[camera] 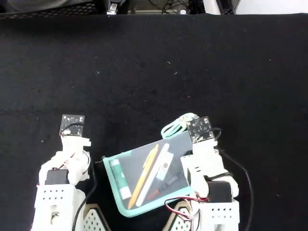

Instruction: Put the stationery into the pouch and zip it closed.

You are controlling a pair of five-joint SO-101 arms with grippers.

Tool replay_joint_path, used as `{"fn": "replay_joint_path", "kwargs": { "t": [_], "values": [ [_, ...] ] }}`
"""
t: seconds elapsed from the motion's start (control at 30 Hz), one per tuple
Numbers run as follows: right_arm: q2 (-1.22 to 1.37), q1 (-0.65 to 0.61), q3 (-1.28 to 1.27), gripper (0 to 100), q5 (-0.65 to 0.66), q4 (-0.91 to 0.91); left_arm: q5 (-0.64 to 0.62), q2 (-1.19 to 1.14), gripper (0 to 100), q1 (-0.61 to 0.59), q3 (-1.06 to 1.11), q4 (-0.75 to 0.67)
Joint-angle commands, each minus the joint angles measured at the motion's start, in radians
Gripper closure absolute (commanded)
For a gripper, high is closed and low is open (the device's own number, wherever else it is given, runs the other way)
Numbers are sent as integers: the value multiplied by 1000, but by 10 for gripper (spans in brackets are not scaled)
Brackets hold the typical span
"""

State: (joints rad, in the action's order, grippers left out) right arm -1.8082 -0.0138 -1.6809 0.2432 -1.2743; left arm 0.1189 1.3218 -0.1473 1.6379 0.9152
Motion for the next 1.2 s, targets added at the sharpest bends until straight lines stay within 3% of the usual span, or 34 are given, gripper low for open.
{"fn": "replay_joint_path", "kwargs": {
  "t": [0.0, 0.17, 0.47, 0.67, 0.8, 0.9, 1.07, 1.17],
  "values": [
    [-56, -28, -5, 983, -5, -15, -11, 11, 970, 13, -22, 87],
    [-51, -28, -5, 984, -5, -14, -8, 11, 970, 12, -30, 167],
    [-58, -8, -1, 981, -5, 11, -6, 11, 967, 12, -30, 167],
    [-58, 358, -4, 981, 2, 304, -6, 11, 967, 12, -30, 167],
    [-58, 542, -4, 981, 15, 373, -6, 11, 967, 12, -30, 167],
    [-50, 560, -4, 981, 129, 299, -6, 11, 967, 12, -30, 167],
    [-50, 525, -4, 981, 397, 20, -6, 11, 967, 12, -30, 167],
    [-54, 477, -4, 982, 470, -51, -6, 11, 967, 12, -30, 167]
  ]
}}
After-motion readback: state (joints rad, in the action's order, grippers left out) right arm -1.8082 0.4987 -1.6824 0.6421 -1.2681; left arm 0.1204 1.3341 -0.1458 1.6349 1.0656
